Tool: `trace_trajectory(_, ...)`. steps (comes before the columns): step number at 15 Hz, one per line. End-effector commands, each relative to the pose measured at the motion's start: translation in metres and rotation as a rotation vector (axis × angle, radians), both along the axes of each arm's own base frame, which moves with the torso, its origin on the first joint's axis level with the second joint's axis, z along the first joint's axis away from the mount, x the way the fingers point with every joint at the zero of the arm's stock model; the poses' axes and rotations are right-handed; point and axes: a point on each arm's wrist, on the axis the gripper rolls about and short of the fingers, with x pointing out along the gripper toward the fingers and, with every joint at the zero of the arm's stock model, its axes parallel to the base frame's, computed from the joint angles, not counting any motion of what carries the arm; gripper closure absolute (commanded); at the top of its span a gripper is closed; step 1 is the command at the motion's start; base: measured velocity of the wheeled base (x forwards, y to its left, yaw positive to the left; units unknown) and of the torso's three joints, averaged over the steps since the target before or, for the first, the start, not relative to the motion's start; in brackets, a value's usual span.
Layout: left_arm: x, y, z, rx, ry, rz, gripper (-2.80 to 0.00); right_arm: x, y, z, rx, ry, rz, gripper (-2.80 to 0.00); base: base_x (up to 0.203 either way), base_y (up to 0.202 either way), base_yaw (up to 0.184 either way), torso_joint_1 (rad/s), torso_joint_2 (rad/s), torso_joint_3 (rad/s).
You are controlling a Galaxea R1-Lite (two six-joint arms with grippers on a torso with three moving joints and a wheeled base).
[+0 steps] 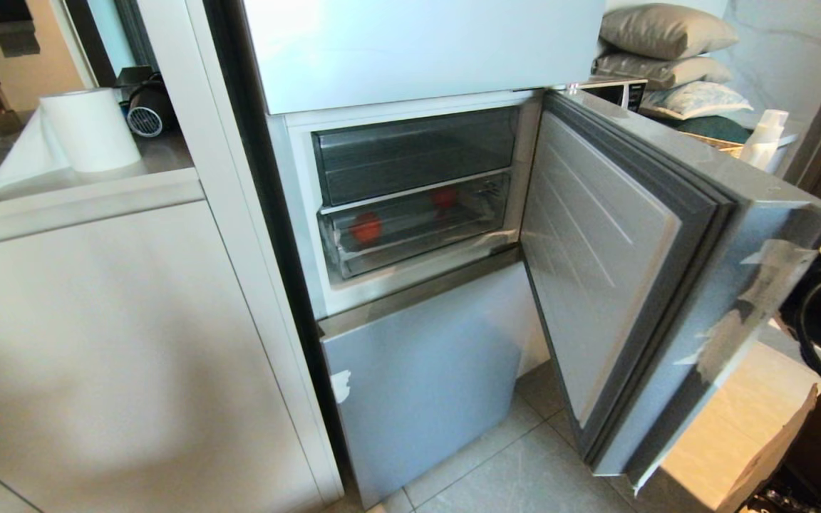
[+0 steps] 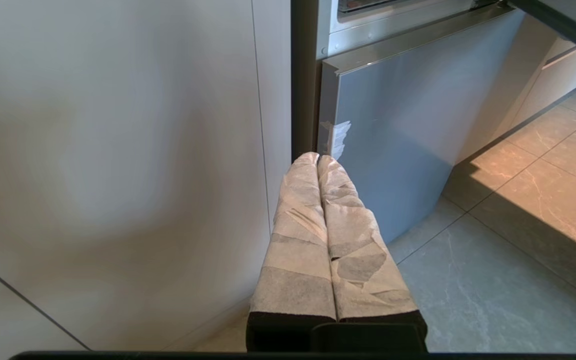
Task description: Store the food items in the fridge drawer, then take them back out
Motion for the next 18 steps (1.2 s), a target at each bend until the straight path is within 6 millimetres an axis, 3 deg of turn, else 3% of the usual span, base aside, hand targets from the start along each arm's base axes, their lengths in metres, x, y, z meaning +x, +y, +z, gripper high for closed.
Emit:
trace_trajectory(1, 0.000, 0.000, 0.000, 0.000, 0.001, 0.001, 0.00, 0.017, 0.020, -0.003, 0.000, 0.019, 0.153, 0.00, 0.000, 0.000, 0.000, 0.000, 0.00, 0.000)
trace_trajectory(4, 0.000, 0.000, 0.000, 0.000, 0.001, 0.001, 0.00, 0.060, 0.047, -0.010, -0.003, 0.032, 0.349, 0.00, 0.000, 0.000, 0.000, 0.000, 0.00, 0.000)
trace_trajectory(8, 0.000, 0.000, 0.000, 0.000, 0.001, 0.001, 0.00, 0.156, 0.114, -0.037, -0.007, -0.002, 0.487, 0.00, 0.000, 0.000, 0.000, 0.000, 0.00, 0.000)
trace_trajectory(9, 0.000, 0.000, 0.000, 0.000, 0.001, 0.001, 0.00, 0.169, 0.133, -0.039, -0.002, -0.031, 0.523, 0.00, 0.000, 0.000, 0.000, 0.000, 0.00, 0.000)
trace_trajectory(11, 0.000, 0.000, 0.000, 0.000, 0.001, 0.001, 0.00, 0.176, 0.168, -0.039, 0.013, -0.074, 0.595, 0.00, 0.000, 0.000, 0.000, 0.000, 0.00, 0.000)
trace_trajectory(12, 0.000, 0.000, 0.000, 0.000, 0.001, 0.001, 0.00, 0.170, 0.174, -0.034, 0.017, -0.082, 0.610, 0.00, 0.000, 0.000, 0.000, 0.000, 0.00, 0.000)
trace_trajectory(14, 0.000, 0.000, 0.000, 0.000, 0.001, 0.001, 0.00, 0.140, 0.166, -0.014, 0.021, -0.095, 0.625, 0.00, 0.000, 0.000, 0.000, 0.000, 0.00, 0.000)
trace_trajectory(17, 0.000, 0.000, 0.000, 0.000, 0.001, 0.001, 0.00, 0.047, 0.120, 0.050, 0.018, -0.230, 0.613, 0.00, 0.000, 0.000, 0.000, 0.000, 0.00, 0.000)
trace_trajectory(18, 0.000, 0.000, 0.000, 0.000, 0.001, 0.001, 0.00, 0.013, 0.102, 0.053, -0.005, -0.252, 0.591, 0.00, 0.000, 0.000, 0.000, 0.000, 0.00, 0.000)
